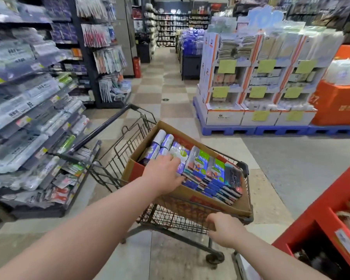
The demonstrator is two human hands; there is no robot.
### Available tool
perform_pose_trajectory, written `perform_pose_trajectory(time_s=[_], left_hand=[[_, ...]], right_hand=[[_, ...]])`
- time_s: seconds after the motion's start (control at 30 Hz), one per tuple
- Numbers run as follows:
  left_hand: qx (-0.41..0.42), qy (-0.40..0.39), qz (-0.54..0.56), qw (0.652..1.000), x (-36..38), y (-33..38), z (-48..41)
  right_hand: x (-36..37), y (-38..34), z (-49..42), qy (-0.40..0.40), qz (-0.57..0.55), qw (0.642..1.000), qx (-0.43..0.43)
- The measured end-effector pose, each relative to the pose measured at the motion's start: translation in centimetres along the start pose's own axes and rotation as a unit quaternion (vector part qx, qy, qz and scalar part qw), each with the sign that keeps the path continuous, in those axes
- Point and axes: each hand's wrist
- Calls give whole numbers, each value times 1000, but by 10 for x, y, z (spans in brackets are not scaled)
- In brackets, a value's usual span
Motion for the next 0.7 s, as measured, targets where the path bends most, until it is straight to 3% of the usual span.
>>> perform_pose_trajectory(time_s=[0.3,0.47,0.7], left_hand=[[59,-47,-7,997,14,-81,-92],[71,-99,-35,992,38,-118,-128],[57,-140,-7,989,65,-144,-167]], right_hand=[[-70,-23,-89,30,-43,997,64],[-111,-38,-129,63,-55,993,83],[-140,-46,-182,46,-62,994,82]])
Point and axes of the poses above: each hand's wrist, its own z-axis away from the middle knuckle, its own x-axis out of the palm, y = z × x, and after that the axes turned 9 degrees about -y, right-handed
